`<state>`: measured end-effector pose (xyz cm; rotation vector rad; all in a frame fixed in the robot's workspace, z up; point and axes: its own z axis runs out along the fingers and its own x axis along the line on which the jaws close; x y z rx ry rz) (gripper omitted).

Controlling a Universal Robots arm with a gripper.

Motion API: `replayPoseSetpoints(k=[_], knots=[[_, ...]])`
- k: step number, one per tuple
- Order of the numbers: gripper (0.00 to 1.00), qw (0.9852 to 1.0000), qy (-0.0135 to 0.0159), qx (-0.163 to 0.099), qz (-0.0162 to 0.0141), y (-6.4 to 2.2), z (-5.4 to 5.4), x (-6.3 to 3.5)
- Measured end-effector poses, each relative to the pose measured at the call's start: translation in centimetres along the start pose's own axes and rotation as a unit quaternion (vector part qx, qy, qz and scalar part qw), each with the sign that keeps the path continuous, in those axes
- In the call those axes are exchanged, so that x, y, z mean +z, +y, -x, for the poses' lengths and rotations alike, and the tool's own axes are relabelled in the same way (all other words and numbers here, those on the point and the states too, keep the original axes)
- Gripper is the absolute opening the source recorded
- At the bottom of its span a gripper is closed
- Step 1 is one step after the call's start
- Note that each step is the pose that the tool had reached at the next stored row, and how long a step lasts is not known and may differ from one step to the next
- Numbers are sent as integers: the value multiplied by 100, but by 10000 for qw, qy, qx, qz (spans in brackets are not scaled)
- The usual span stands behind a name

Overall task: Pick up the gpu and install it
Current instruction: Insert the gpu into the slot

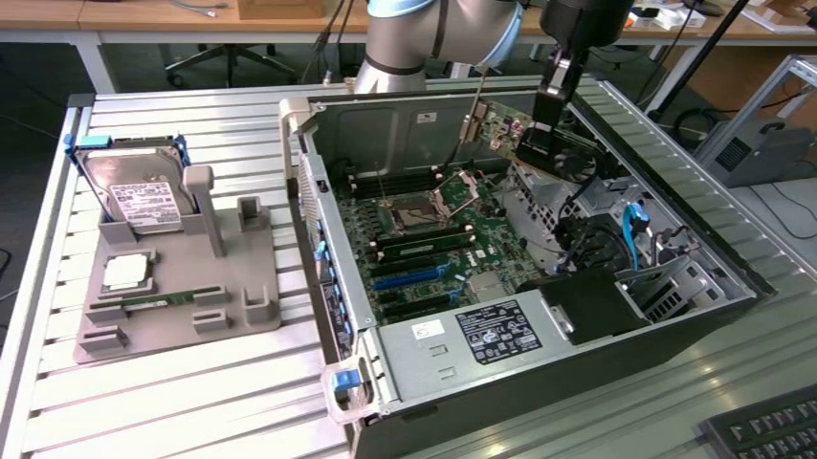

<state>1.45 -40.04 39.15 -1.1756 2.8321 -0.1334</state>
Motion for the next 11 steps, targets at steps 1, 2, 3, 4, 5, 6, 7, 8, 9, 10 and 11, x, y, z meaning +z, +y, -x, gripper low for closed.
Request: replayPoseSetpoints(k=[1,2,3,4,5,6,7,8,9,10,11], knots=[[27,10000,-2,-15,1,0,0,0],[27,10000,-3,-29,1,0,0,0],[27,10000,-6,-53,2,0,0,0],[27,10000,-8,-75,3,0,0,0],[27,10000,-10,-90,3,0,0,0],[27,9999,-11,-102,4,0,0,0],[27,9999,-13,-116,4,0,0,0],[27,9999,-14,-128,4,0,0,0],[27,9999,-16,-144,5,0,0,0],[27,9999,-17,-160,5,0,0,0],[27,9998,-19,-180,6,0,0,0]])
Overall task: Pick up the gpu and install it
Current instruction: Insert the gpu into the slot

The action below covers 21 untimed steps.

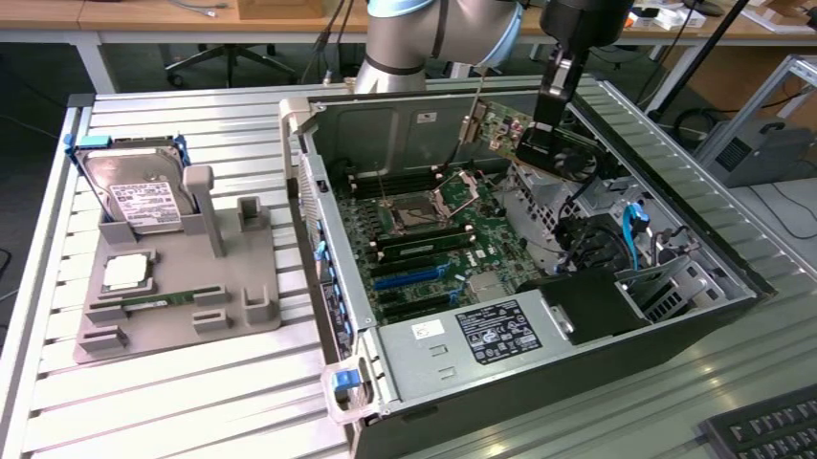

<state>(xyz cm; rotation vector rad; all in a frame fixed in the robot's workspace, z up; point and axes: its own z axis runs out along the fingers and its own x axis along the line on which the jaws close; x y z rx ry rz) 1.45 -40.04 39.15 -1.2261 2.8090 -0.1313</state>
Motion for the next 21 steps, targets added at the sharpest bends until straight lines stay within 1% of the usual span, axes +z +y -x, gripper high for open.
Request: replayPoseSetpoints(k=[21], knots=[[27,9996,-30,-278,9,0,0,0]])
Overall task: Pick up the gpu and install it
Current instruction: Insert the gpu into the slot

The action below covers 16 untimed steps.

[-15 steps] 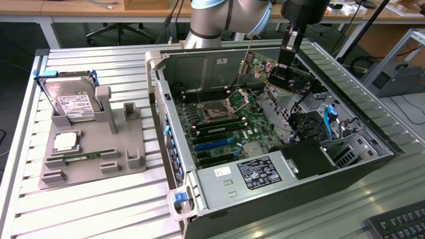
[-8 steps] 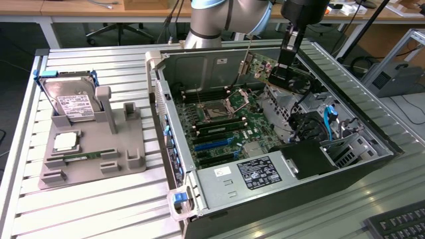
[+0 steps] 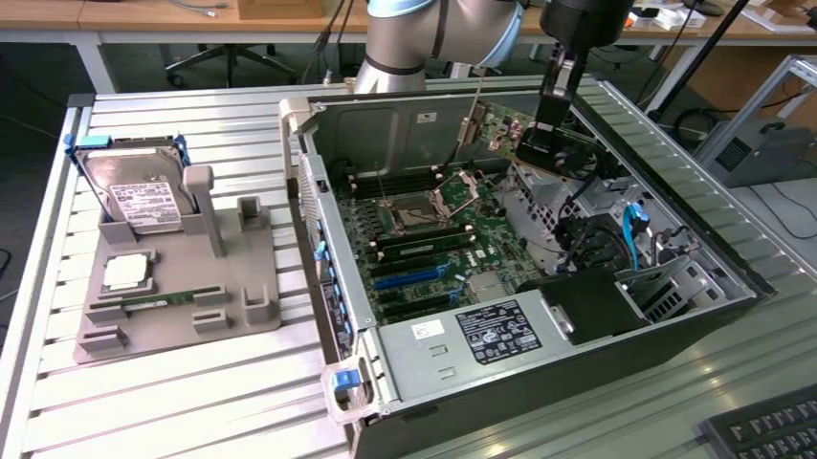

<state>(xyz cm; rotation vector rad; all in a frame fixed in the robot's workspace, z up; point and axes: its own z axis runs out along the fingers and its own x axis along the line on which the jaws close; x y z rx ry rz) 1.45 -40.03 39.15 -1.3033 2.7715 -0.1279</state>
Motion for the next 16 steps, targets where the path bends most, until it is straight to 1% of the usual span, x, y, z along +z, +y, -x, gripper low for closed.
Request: replayPoseSetpoints(k=[7,16], knots=[[27,9998,-19,-179,6,0,0,0],[27,9995,-35,-320,11,0,0,0]])
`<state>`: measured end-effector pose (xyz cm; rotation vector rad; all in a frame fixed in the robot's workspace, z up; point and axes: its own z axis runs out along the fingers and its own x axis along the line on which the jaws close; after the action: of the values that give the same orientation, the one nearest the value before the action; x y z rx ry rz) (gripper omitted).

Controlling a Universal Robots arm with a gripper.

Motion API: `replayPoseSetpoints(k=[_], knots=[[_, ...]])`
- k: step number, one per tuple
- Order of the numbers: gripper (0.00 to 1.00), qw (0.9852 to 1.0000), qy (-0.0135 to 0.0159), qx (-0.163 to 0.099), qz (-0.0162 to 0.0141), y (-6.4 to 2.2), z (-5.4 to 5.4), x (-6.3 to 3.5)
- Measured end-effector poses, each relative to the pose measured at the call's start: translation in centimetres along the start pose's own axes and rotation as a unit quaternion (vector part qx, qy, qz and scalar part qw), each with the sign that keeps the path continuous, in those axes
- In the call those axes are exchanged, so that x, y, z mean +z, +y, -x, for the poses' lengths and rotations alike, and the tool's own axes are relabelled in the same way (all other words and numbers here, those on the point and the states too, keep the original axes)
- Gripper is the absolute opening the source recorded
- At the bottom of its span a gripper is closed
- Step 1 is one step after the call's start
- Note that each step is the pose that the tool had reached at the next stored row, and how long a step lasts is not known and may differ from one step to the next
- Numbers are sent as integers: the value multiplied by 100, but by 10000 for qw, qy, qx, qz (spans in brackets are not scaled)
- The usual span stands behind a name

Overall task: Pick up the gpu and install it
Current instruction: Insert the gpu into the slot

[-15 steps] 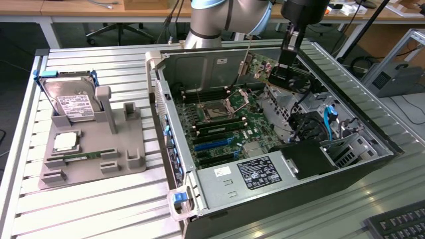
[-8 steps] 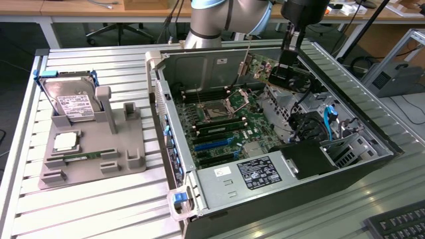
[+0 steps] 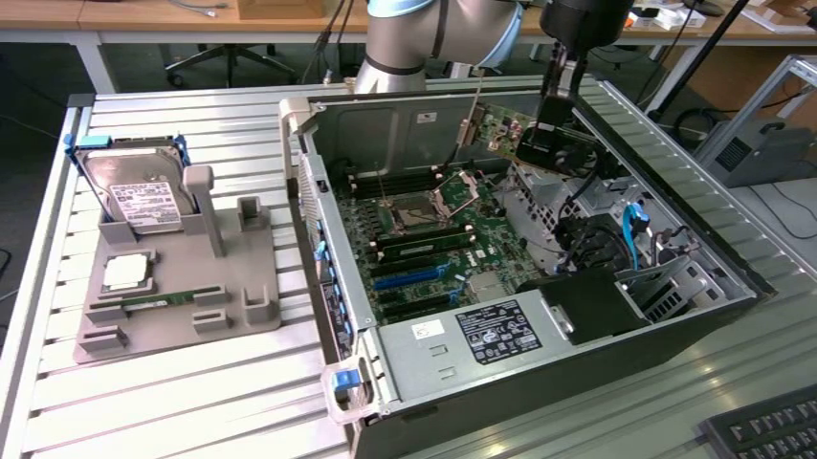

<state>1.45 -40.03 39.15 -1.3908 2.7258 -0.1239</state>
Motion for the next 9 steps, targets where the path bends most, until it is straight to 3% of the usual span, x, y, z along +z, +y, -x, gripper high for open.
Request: replayPoseSetpoints(k=[9], knots=[[27,9999,-16,-147,5,0,0,0]])
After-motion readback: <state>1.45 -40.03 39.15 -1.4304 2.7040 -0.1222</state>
